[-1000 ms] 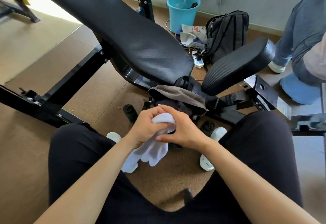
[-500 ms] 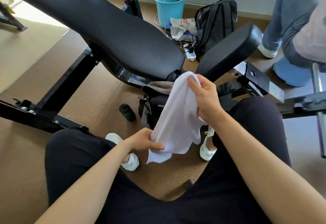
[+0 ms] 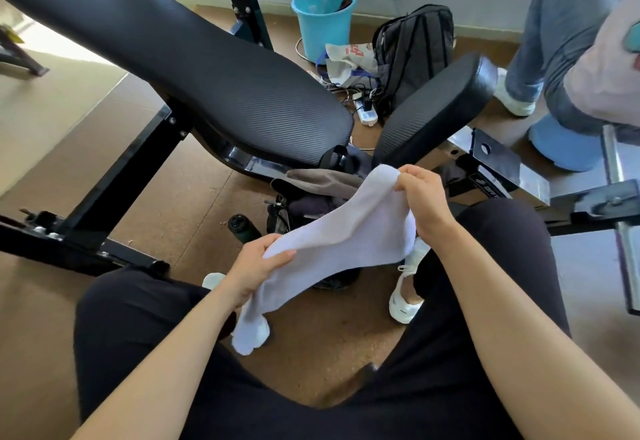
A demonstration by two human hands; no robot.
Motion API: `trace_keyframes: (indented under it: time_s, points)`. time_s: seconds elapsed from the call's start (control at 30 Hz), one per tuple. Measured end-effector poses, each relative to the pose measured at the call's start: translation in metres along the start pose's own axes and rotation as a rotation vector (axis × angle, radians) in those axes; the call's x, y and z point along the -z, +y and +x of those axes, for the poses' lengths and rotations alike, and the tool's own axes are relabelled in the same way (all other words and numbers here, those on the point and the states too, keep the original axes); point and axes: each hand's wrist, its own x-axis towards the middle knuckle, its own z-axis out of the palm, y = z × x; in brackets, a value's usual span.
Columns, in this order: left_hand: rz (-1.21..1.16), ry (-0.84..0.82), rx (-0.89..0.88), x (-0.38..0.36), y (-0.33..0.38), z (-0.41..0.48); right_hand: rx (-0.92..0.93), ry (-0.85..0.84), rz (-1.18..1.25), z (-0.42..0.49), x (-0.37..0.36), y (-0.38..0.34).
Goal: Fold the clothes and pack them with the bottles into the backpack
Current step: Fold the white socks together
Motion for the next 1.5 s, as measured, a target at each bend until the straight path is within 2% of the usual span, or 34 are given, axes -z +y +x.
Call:
trace_keyframes:
  time_s: [0.17, 0.27, 0.4, 0.47, 0.53, 0.57, 0.63, 0.73, 0.83, 1.03, 1.1, 1.17, 1.23, 1.3, 1.43, 1.5]
  points:
    - [-0.185, 0.022, -0.007, 0.008, 0.02, -0.01, 0.016, -0.16, -0.149, -0.011, -0.02, 0.003]
    - [-0.242, 0.013, -0.014, 0.009, 0.025, -0.013, 0.001, -0.322, -0.25, -0.016, -0.032, 0.01]
    - [-0.156, -0.126, -0.081, 0.007, 0.036, -0.019, 0.2, -0.584, -0.469, -0.034, -0.047, 0.019]
    - [-0.112, -0.205, -0.112, 0.004, 0.04, -0.022, 0.235, -0.696, -0.528, -0.044, -0.062, 0.028]
    - [-0.102, -0.216, -0.13, 0.004, 0.041, -0.023, 0.216, -0.763, -0.546, -0.049, -0.074, 0.036]
    - [-0.105, -0.202, -0.128, 0.005, 0.04, -0.024, 0.209, -0.76, -0.537, -0.049, -0.076, 0.038]
    - [-0.098, -0.162, -0.1, 0.008, 0.037, -0.023, 0.206, -0.651, -0.486, -0.041, -0.072, 0.04]
    - [0.037, -0.07, -0.025, 0.012, 0.027, -0.018, 0.204, -0.351, -0.395, -0.027, -0.058, 0.036]
    - [0.093, -0.013, 0.014, 0.016, 0.018, -0.012, 0.099, -0.112, -0.323, -0.013, -0.042, 0.033]
    - [0.338, 0.094, 0.053, 0.023, 0.001, -0.008, 0.15, 0.039, -0.533, 0.01, -0.018, 0.035]
    - [0.299, 0.179, 0.068, 0.025, 0.001, -0.007, 0.131, 0.095, -0.564, 0.015, -0.014, 0.036]
    - [0.157, 0.248, 0.101, 0.027, 0.006, -0.006, 0.081, 0.141, -0.604, 0.014, -0.014, 0.033]
    - [-0.034, 0.269, 0.137, 0.03, 0.009, -0.006, 0.028, 0.134, -0.663, 0.013, -0.013, 0.032]
    - [-0.235, 0.284, 0.164, 0.033, 0.013, -0.007, 0.017, 0.005, -0.738, 0.01, -0.013, 0.029]
    - [-0.628, 0.293, 0.207, 0.035, 0.024, -0.014, -0.015, -0.23, -0.665, 0.008, -0.012, 0.035]
    - [-0.732, 0.255, 0.214, 0.034, 0.028, -0.016, -0.004, -0.259, -0.597, 0.006, -0.015, 0.036]
